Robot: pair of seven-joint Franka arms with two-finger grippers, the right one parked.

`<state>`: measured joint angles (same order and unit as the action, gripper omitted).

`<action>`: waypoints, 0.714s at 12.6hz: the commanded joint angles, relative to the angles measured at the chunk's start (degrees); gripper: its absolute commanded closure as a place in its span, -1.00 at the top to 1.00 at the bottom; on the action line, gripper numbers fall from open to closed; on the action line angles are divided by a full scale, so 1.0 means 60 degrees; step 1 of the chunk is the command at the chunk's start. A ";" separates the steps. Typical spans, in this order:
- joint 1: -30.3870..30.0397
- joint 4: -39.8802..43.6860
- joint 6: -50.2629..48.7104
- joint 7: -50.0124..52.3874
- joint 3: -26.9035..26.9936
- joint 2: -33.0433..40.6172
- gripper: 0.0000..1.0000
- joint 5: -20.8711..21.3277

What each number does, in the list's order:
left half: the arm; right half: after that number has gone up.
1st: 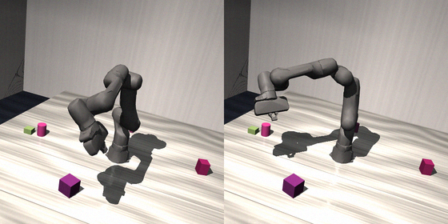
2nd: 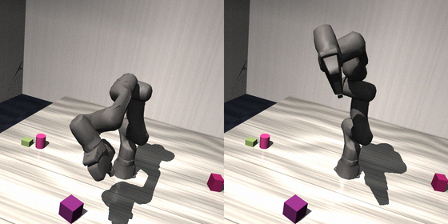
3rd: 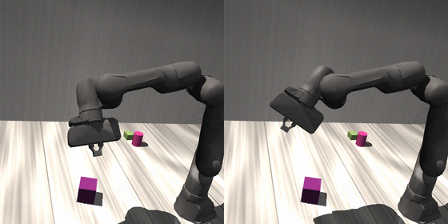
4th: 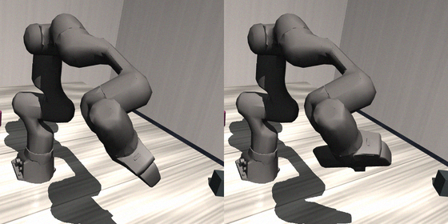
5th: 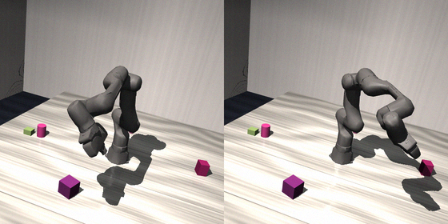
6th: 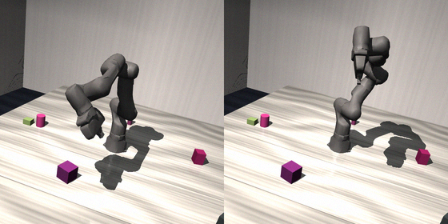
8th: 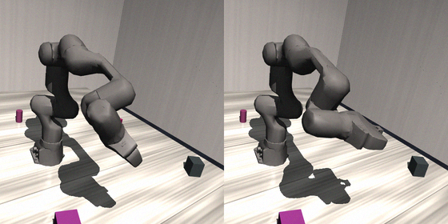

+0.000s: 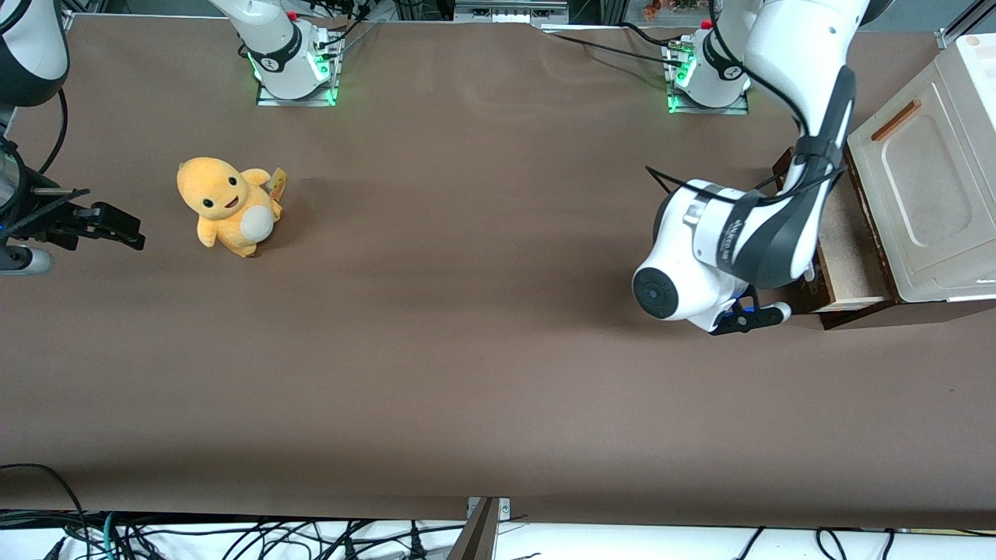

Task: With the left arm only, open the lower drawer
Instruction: 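Open the left gripper and lift it away from the handle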

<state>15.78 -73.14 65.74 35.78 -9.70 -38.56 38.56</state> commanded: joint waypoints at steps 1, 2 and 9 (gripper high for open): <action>-0.0037 0.1026 -0.0410 -0.0660 0.0021 0.0010 1.00 -0.0755; -0.0052 0.1333 -0.0424 -0.0791 0.0050 -0.0004 1.00 -0.1091; -0.0769 0.2786 -0.0527 -0.2037 0.0094 0.0259 1.00 -0.3188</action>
<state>12.65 -58.92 63.38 25.96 -9.16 -37.17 22.27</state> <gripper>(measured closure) 0.000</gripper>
